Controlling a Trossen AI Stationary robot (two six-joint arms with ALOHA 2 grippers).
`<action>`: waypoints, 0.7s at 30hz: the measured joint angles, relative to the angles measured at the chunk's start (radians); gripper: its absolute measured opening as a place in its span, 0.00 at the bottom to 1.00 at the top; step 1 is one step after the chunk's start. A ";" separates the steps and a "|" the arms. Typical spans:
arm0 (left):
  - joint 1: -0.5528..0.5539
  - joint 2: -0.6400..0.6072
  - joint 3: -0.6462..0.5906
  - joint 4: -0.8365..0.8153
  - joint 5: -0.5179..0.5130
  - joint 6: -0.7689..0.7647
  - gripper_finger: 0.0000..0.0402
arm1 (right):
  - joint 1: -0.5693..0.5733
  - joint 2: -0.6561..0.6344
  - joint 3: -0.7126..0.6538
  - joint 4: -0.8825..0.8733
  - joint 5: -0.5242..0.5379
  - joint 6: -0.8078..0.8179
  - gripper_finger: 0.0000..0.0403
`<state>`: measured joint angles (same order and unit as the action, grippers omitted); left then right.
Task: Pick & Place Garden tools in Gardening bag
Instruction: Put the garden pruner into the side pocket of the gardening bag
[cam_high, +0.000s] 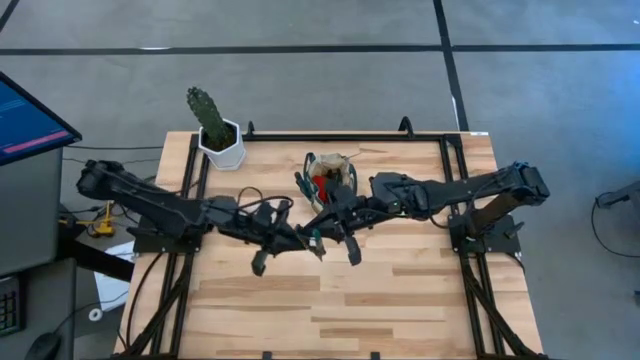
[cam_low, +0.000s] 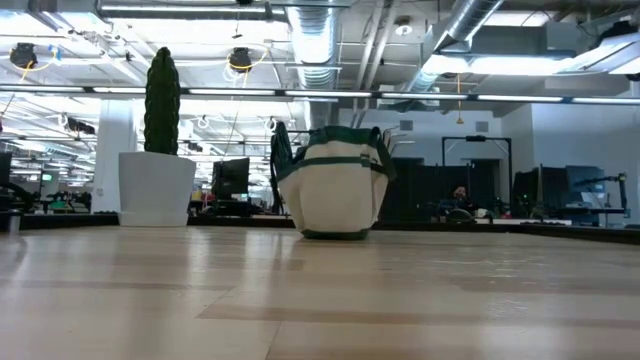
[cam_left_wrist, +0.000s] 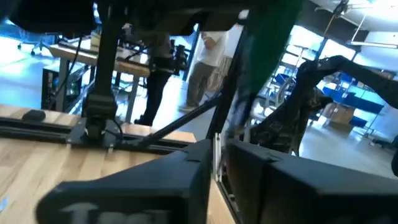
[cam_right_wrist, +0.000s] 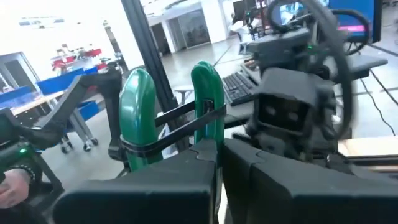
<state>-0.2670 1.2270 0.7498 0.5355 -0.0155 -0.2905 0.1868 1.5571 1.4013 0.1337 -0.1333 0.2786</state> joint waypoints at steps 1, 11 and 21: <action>0.005 0.015 0.000 0.012 0.012 -0.002 0.11 | 0.001 0.001 0.000 0.002 0.000 0.000 0.00; 0.003 0.064 0.000 0.123 0.202 -0.003 0.33 | 0.007 0.001 0.000 0.037 -0.027 0.002 0.00; 0.003 0.064 0.000 0.127 0.125 -0.002 0.53 | 0.007 0.001 0.000 0.094 -0.076 0.010 0.00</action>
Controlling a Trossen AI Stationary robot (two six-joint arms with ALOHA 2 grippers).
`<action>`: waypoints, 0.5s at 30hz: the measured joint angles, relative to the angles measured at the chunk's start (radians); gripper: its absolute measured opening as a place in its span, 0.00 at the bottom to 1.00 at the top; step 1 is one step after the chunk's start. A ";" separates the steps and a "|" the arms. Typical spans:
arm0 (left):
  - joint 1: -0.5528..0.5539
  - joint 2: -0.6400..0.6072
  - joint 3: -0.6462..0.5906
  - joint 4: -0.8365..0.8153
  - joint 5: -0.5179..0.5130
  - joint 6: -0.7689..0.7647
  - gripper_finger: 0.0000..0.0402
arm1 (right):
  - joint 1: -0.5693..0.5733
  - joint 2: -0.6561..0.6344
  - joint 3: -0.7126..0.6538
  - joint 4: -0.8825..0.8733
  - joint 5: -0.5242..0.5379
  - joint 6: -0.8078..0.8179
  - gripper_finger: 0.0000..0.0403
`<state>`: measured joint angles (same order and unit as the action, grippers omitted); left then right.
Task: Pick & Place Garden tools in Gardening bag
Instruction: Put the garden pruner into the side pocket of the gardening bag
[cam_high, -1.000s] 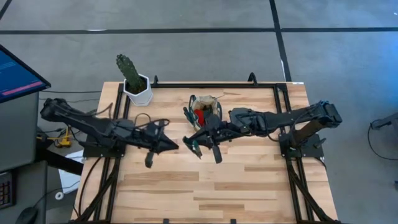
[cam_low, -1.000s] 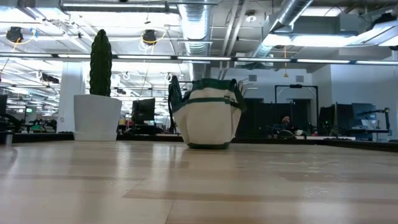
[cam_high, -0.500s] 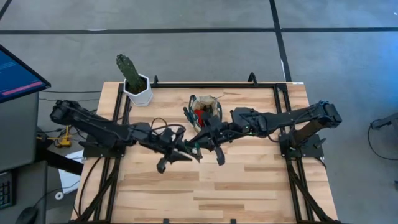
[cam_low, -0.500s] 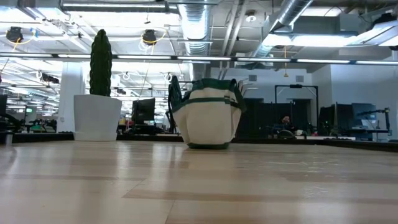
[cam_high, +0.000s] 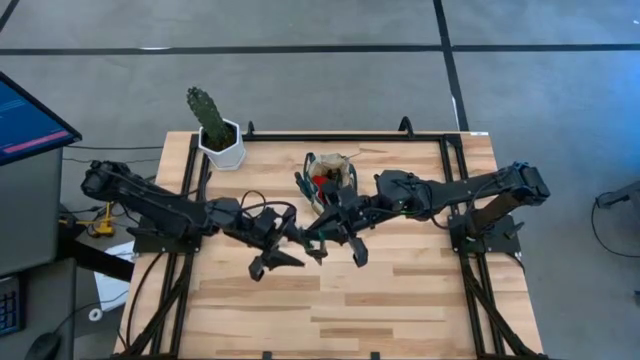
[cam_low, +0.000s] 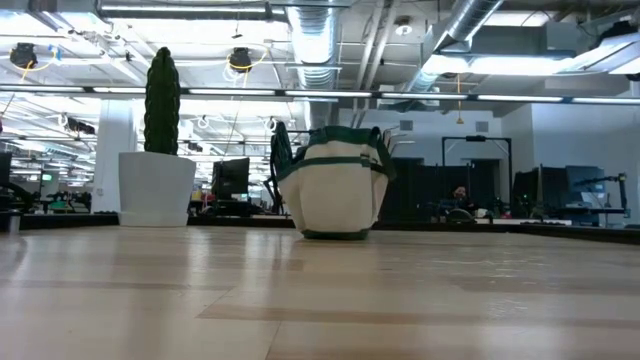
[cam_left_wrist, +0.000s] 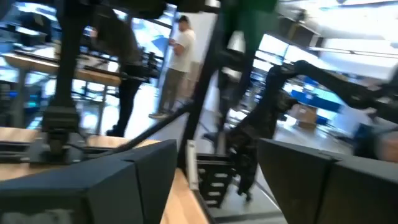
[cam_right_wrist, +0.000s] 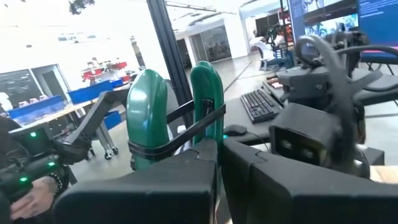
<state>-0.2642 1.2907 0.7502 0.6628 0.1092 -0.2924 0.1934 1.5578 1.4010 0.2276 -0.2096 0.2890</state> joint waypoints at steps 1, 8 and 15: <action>0.000 0.000 0.000 0.000 -0.021 0.000 0.54 | 0.000 0.000 0.000 0.001 0.000 0.000 0.00; 0.000 0.035 0.000 0.081 -0.059 0.007 0.54 | -0.006 0.000 0.000 -0.002 0.000 0.000 0.00; 0.000 0.117 0.000 0.179 -0.059 0.001 0.52 | -0.020 0.000 0.000 -0.001 0.001 0.000 0.00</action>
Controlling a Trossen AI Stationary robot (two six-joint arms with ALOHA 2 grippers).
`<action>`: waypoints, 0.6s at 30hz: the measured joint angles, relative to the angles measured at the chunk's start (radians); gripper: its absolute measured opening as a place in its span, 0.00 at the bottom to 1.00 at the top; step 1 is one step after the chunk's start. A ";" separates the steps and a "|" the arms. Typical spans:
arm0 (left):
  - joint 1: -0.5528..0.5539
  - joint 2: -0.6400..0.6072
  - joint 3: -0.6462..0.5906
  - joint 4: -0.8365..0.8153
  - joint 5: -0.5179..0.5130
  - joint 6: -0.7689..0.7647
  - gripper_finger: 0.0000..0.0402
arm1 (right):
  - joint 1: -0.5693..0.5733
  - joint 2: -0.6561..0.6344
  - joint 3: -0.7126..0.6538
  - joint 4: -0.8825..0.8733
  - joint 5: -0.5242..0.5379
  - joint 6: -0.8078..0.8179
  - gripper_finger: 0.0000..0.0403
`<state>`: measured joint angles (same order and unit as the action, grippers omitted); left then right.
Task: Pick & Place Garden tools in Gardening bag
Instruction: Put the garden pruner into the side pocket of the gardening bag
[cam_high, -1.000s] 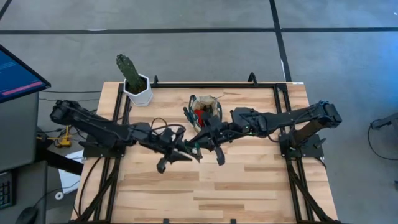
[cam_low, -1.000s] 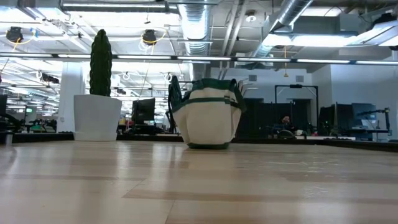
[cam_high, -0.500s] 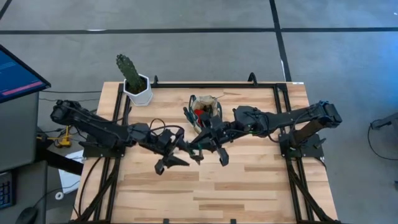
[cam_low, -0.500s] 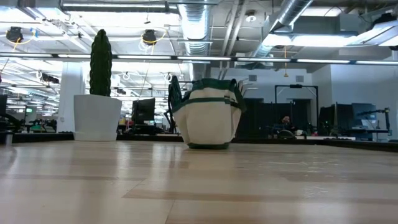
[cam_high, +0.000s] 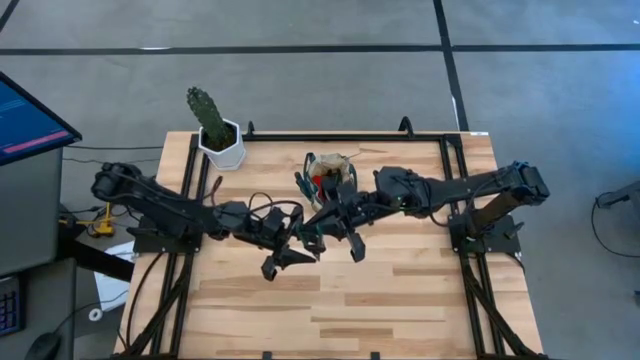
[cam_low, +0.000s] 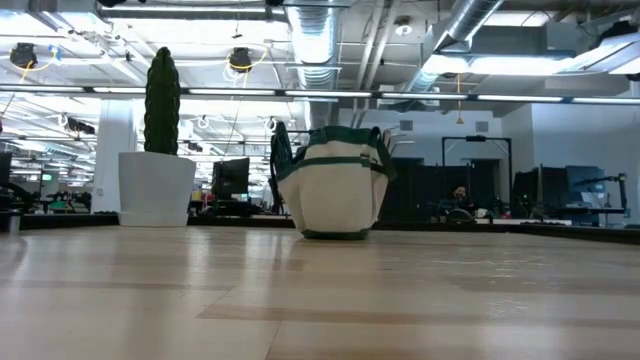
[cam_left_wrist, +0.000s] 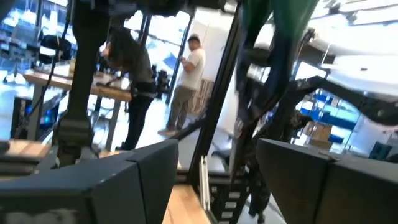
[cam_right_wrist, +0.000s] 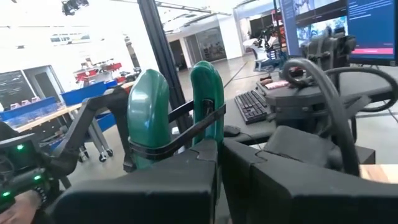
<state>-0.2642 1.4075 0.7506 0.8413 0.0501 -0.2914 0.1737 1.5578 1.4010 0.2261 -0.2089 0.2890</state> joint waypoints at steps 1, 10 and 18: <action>0.000 0.006 0.000 0.023 0.000 0.000 0.52 | -0.002 0.000 0.000 0.000 0.000 0.000 0.00; 0.000 0.031 0.002 0.050 -0.036 -0.001 0.52 | -0.017 0.000 0.000 -0.002 0.000 0.000 0.00; 0.004 0.047 0.052 0.051 -0.044 -0.001 0.48 | -0.026 0.000 0.000 -0.005 0.000 0.001 0.00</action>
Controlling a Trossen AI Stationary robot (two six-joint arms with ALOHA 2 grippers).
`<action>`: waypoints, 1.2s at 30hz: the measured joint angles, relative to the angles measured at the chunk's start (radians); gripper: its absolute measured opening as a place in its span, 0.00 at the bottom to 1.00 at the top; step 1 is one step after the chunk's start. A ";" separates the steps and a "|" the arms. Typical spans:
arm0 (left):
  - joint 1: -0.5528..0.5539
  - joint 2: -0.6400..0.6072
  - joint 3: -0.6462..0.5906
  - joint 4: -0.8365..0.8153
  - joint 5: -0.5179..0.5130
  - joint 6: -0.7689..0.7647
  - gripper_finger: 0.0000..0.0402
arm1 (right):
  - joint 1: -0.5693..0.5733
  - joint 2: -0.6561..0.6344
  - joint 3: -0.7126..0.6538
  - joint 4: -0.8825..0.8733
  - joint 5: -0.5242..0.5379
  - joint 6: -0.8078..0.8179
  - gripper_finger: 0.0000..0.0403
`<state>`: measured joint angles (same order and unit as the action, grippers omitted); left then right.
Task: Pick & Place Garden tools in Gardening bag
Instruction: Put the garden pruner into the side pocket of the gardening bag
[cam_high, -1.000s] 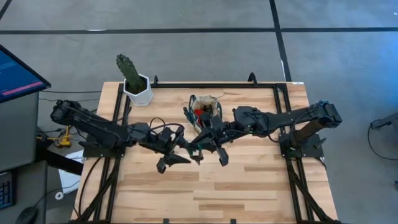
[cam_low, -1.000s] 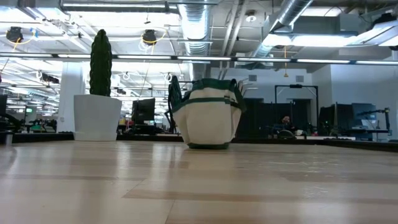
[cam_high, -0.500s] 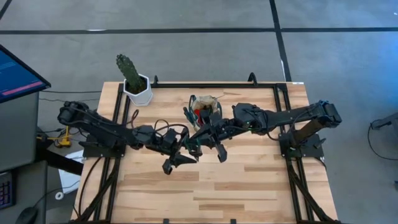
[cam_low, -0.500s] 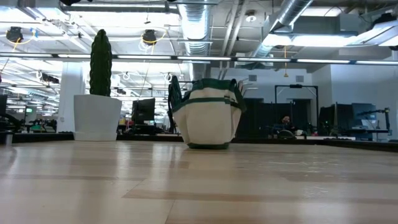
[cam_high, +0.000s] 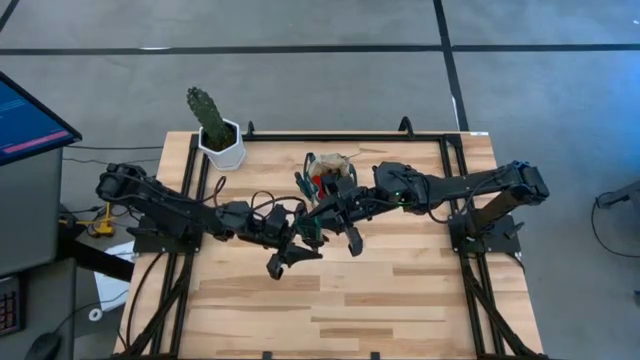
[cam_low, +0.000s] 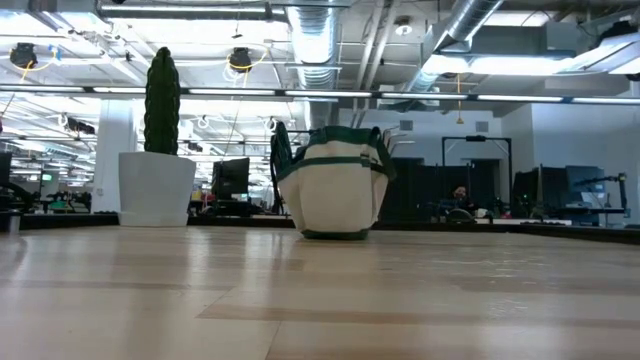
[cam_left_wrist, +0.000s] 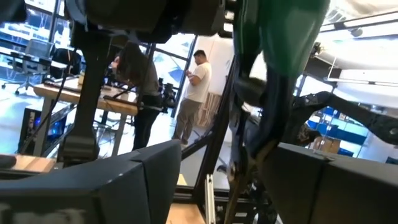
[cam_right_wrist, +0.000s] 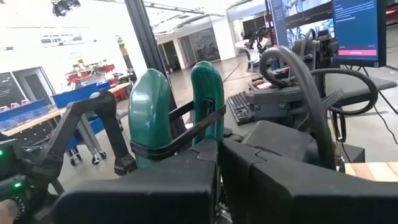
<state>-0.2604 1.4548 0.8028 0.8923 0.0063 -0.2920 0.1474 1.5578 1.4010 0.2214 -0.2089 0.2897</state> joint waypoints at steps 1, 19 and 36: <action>0.000 0.000 0.000 0.000 0.000 0.000 0.47 | 0.000 0.000 0.000 0.002 0.000 0.000 0.00; -0.003 0.000 0.000 -0.004 0.001 -0.004 0.06 | -0.006 0.000 0.000 0.003 0.001 0.000 0.00; -0.003 -0.001 0.000 -0.004 0.002 -0.034 0.03 | -0.006 0.000 0.000 0.004 0.001 0.000 0.00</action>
<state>-0.2638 1.4540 0.8028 0.8879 0.0086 -0.3256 0.1410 1.5578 1.4010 0.2255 -0.2077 0.2894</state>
